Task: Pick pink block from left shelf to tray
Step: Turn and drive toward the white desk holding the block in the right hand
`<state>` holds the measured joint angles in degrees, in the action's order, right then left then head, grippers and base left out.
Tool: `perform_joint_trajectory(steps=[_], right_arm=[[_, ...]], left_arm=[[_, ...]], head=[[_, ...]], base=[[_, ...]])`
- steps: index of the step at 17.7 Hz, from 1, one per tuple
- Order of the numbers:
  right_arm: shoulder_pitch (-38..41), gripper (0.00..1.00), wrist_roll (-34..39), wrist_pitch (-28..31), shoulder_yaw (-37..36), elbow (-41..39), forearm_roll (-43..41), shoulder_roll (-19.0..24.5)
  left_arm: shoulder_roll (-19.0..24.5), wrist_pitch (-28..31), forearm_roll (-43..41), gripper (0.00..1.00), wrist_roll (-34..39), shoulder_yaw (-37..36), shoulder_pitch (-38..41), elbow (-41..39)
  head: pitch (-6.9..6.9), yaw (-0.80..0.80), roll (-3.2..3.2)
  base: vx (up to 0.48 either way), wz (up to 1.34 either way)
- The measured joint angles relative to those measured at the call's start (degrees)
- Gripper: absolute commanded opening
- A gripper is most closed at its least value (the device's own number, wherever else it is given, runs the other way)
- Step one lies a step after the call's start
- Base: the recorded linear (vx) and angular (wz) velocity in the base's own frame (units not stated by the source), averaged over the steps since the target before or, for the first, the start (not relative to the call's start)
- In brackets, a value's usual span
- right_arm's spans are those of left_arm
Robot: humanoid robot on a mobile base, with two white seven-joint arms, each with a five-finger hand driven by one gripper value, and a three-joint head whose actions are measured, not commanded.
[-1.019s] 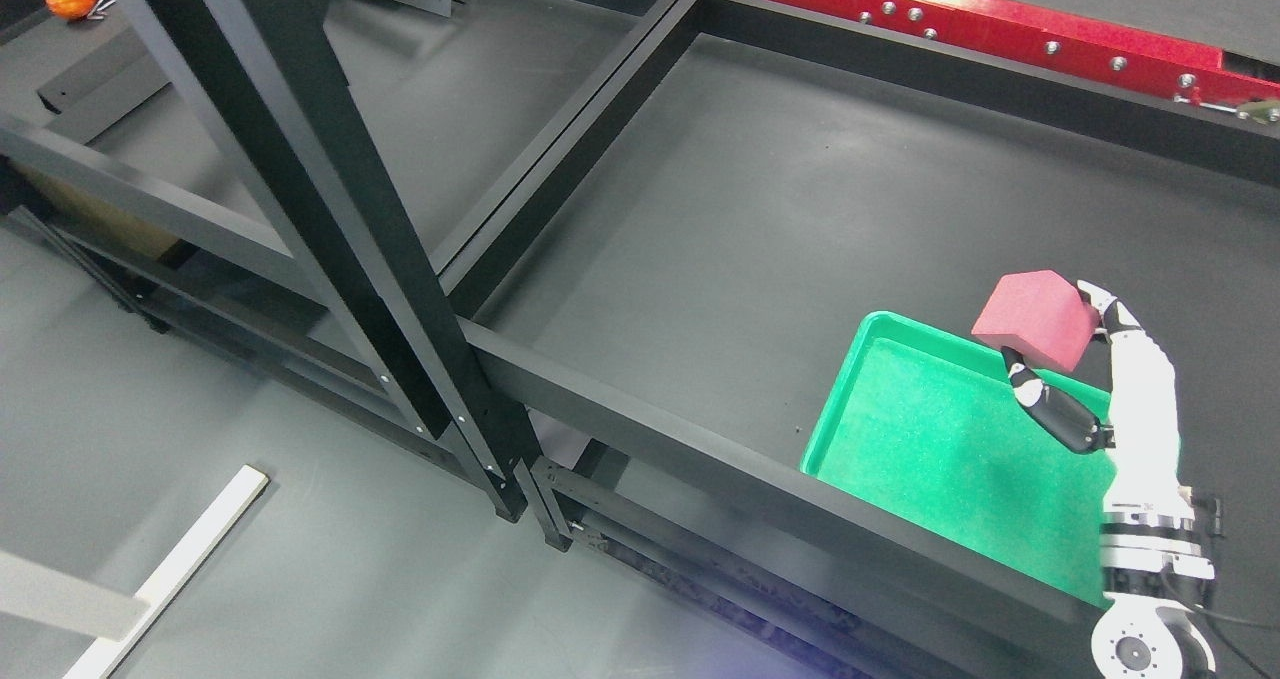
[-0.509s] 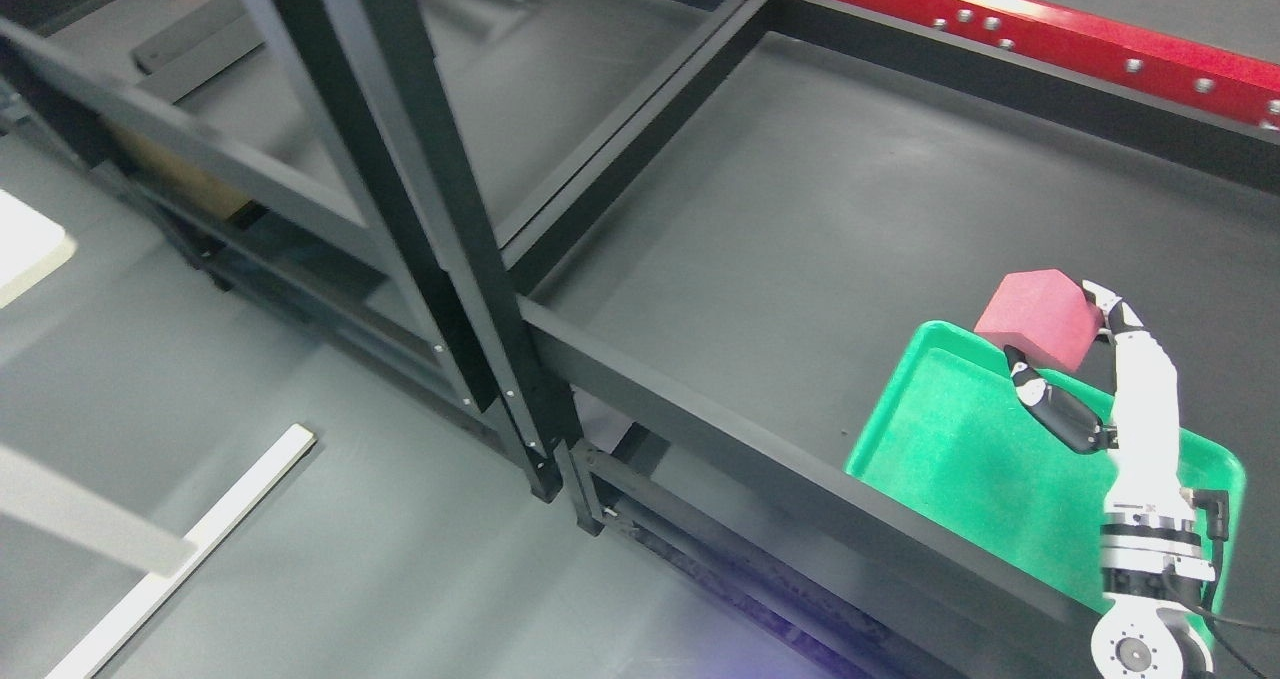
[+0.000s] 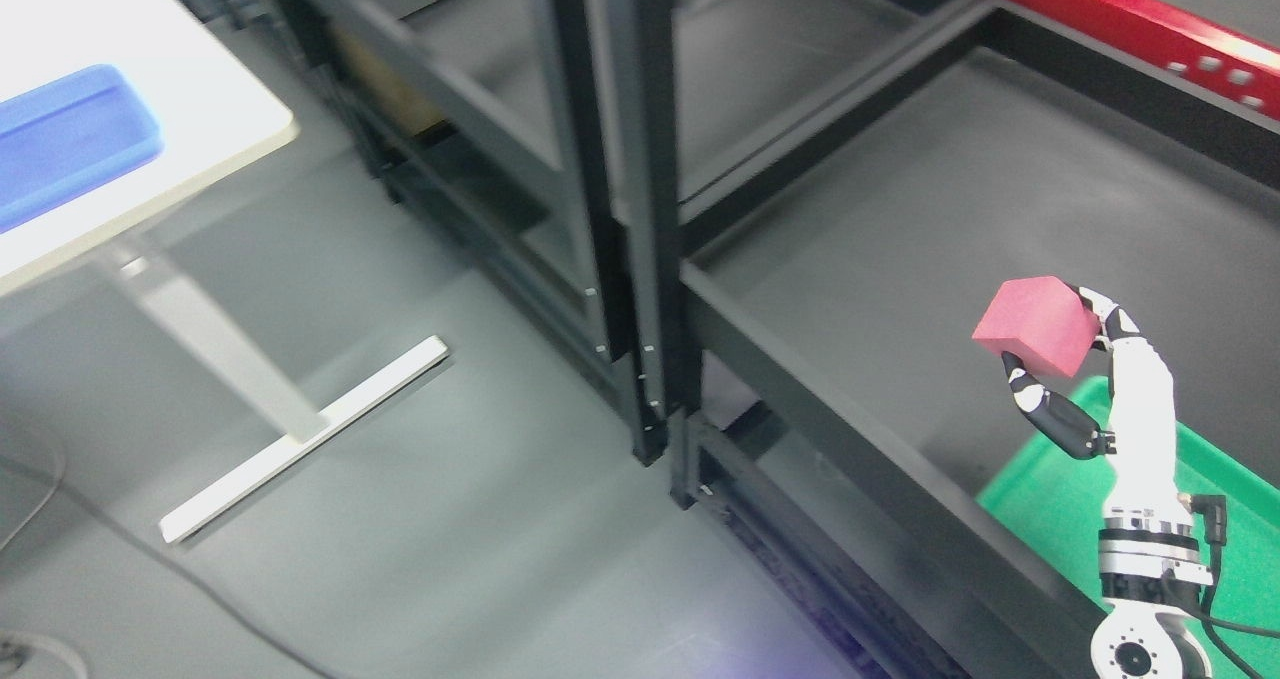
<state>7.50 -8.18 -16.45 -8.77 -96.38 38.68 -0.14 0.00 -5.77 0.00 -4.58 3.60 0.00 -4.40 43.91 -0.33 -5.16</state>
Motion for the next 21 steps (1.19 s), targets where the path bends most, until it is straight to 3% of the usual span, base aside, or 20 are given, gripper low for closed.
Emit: perform_joint_trajectory(steps=[21], right_arm=[[1.85,0.04,0.07,0.57,0.18,-0.71,-1.82,0.12]], left_arm=[[0.00,0.01,0.00,1.00,0.00,0.00,0.01,0.00]], head=[[0.00,0.00,0.00]], base=[[-0.075,0.68]])
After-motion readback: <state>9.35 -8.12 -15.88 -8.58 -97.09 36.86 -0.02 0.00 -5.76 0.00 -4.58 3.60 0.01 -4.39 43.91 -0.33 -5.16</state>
